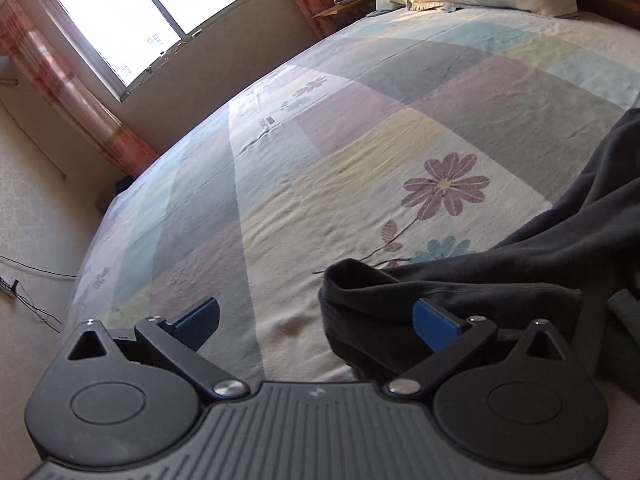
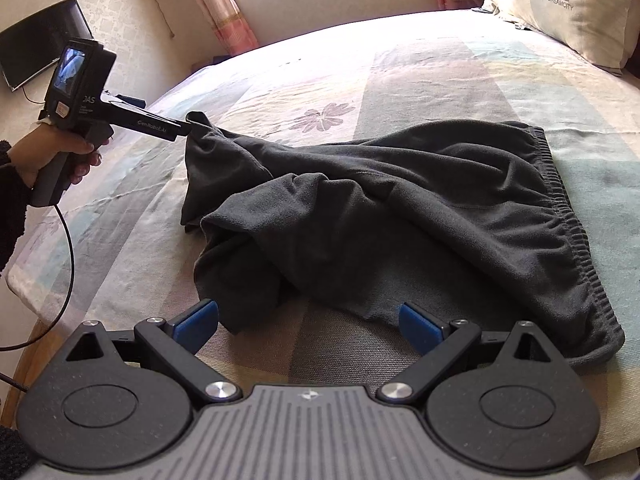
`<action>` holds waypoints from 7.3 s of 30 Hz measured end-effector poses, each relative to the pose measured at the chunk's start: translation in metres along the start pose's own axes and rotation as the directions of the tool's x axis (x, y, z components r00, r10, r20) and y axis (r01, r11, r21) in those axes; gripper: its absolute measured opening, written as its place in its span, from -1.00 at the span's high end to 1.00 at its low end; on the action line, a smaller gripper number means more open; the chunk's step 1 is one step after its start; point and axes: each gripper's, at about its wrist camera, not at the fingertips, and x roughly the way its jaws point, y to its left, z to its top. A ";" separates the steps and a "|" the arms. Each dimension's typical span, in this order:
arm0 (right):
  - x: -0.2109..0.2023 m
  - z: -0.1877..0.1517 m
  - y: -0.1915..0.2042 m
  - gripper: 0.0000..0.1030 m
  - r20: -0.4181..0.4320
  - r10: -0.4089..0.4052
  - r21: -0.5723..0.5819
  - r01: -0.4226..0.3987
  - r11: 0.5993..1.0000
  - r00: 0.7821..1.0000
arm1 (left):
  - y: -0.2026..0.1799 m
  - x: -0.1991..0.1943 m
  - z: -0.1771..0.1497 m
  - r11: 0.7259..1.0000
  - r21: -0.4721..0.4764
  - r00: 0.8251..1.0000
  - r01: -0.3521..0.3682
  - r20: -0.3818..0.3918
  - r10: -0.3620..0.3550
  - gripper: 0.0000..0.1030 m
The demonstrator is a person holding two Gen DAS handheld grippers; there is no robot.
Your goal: Fold clothes
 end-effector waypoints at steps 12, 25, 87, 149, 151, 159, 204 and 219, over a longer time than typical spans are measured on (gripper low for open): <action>-0.004 -0.002 0.007 -0.92 0.003 -0.023 -0.015 0.023 1.000 1.000 | -0.073 0.017 0.015 0.794 -0.275 0.834 0.542 0.062 -0.548 -0.99; -0.009 -0.011 -0.011 -0.92 0.005 -0.057 0.055 0.057 0.997 0.998 | -0.025 0.065 -0.057 0.894 -0.378 0.894 0.241 -0.273 -0.356 -0.99; 0.047 0.057 0.094 -0.92 -0.028 0.042 -0.326 -0.049 0.944 0.999 | 0.109 0.031 -0.134 0.854 -0.389 0.929 0.345 0.011 -0.370 -0.99; 0.198 0.114 0.245 0.87 -0.234 0.128 -0.921 -0.262 0.289 0.964 | 0.101 0.022 -0.185 0.878 -0.478 0.976 0.032 -0.175 -0.131 -0.99; 0.186 0.106 0.241 0.87 -0.295 0.127 -0.895 -0.321 0.309 0.947 | 0.100 0.019 -0.186 0.879 -0.477 0.982 -0.017 -0.175 -0.076 -0.99; 0.174 0.059 0.230 0.89 -0.406 0.073 -0.845 -0.404 0.350 0.911 | 0.103 -0.010 -0.208 0.828 -0.548 0.991 -0.121 -0.117 0.067 -0.99; 0.118 0.064 0.170 -0.01 -0.273 0.217 -0.521 -0.334 0.786 0.937 | 0.131 -0.007 -0.289 -0.042 -0.885 0.764 0.463 0.423 -0.487 -0.99; 0.121 0.065 0.154 -0.04 -0.252 0.173 -0.491 -0.280 0.825 0.952 | 0.151 0.030 -0.289 -0.134 -0.918 0.829 0.373 0.394 -0.397 -0.87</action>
